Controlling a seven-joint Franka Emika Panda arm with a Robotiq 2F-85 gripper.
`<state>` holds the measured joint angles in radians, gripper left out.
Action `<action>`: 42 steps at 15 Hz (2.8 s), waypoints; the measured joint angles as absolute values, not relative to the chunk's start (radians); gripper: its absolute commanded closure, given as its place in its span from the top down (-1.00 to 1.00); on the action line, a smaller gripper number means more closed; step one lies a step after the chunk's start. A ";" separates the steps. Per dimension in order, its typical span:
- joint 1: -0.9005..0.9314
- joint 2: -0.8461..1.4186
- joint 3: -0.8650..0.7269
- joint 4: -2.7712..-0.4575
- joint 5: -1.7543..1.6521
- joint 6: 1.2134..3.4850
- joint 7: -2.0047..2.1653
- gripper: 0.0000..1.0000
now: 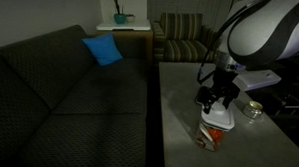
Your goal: Place the lid on the clear container and push the button
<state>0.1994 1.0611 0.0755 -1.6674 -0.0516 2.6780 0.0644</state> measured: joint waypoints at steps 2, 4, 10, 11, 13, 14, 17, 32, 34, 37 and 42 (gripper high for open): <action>0.199 1.062 0.077 -1.679 -0.052 2.691 0.054 1.00; 0.198 1.060 0.078 -1.687 -0.052 2.707 0.041 1.00; 0.183 1.054 0.088 -1.702 -0.052 2.725 0.001 1.00; 0.182 1.054 0.089 -1.703 -0.052 2.733 -0.008 1.00; 0.181 1.053 0.089 -1.708 -0.058 2.774 -0.030 1.00; 0.180 1.051 0.089 -1.713 -0.066 2.807 -0.040 1.00; 0.178 1.033 0.088 -1.745 -0.087 2.918 -0.065 1.00; 0.137 0.921 0.101 -1.945 -0.103 3.044 -0.088 -1.00; 0.127 0.921 0.112 -1.955 -0.103 3.044 -0.090 -1.00; 0.124 0.924 0.111 -1.961 -0.103 3.074 -0.090 -0.99; 0.110 0.943 0.121 -1.962 -0.103 3.110 -0.094 -0.99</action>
